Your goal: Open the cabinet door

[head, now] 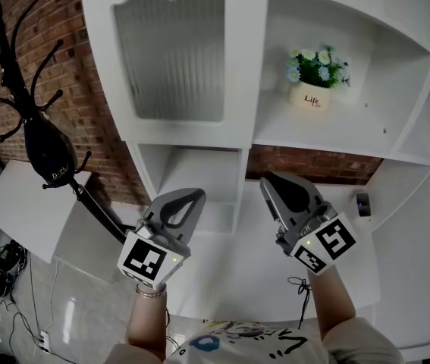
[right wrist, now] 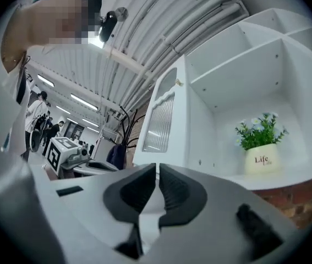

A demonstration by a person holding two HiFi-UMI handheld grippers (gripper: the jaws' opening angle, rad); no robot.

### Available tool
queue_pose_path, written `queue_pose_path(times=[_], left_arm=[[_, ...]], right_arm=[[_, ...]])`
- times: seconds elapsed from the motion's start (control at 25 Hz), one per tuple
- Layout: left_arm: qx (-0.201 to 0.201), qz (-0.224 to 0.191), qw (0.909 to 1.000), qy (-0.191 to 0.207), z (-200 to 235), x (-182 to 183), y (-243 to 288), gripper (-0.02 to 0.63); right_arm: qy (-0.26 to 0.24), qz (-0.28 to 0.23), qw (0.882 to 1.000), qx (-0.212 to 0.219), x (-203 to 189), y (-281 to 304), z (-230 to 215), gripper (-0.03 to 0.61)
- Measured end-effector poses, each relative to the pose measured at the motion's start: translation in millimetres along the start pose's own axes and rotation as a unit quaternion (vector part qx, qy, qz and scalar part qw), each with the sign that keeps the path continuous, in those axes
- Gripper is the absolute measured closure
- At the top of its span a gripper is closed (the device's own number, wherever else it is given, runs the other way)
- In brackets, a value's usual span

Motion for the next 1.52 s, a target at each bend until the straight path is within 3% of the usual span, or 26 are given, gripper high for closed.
queue_pose_path(times=[0.12, 0.28, 0.32, 0.36, 0.4, 0.76, 1.12, 1.32, 1.52], left_arm=[[0.007, -0.006, 1.0, -0.001, -0.1, 6.3, 6.9, 0.598], [0.006, 0.004, 1.0, -0.002, -3.0, 5.4, 10.7, 0.6], [0.008, 0.005, 1.0, 0.0, -2.8, 4.9, 10.8, 0.6], [0.011, 0.004, 0.9999, 0.0, -2.1, 4.4, 10.7, 0.6], [0.015, 0.003, 0.9999, 0.001, -1.1, 4.0, 10.4, 0.598], [0.034, 0.009, 0.9993, -0.01, 1.2, -4.6, 6.9, 0.598], [0.047, 0.015, 0.9986, -0.02, -2.7, -11.2, -7.0, 0.6], [0.051, 0.015, 0.9984, -0.022, -5.6, -10.9, -17.5, 0.598], [0.045, 0.015, 0.9985, -0.028, -15.7, -13.3, -24.0, 0.598]], right_arm=[[-0.005, 0.039, 0.999, 0.006, -0.6, 18.4, -13.9, 0.549], [0.03, 0.046, 0.998, -0.029, -5.3, 39.2, -29.3, 0.546], [0.036, 0.045, 0.998, -0.035, -5.8, 44.5, -32.2, 0.505], [0.039, 0.046, 0.997, -0.039, -6.0, 50.1, -34.8, 0.418], [0.038, 0.047, 0.997, -0.043, -5.5, 55.6, -37.0, 0.41], [-0.001, 0.077, 0.993, -0.09, -0.7, 87.0, -34.7, 0.405], [0.029, 0.086, 0.992, -0.087, 4.0, 78.8, -31.1, 0.42], [0.046, 0.074, 0.994, -0.06, 7.1, 68.5, -24.7, 0.46], [0.067, 0.052, 0.996, 0.015, 9.1, 48.1, -12.5, 0.488]])
Point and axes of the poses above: the fingertips, and each gripper's own axes: y forward along the fingers, z to its left, x out of its top, the point moved 9 cm from there along -y, backward along the fingers, and after that the axes turned 5 degrees about z, right-handed, at the moved point
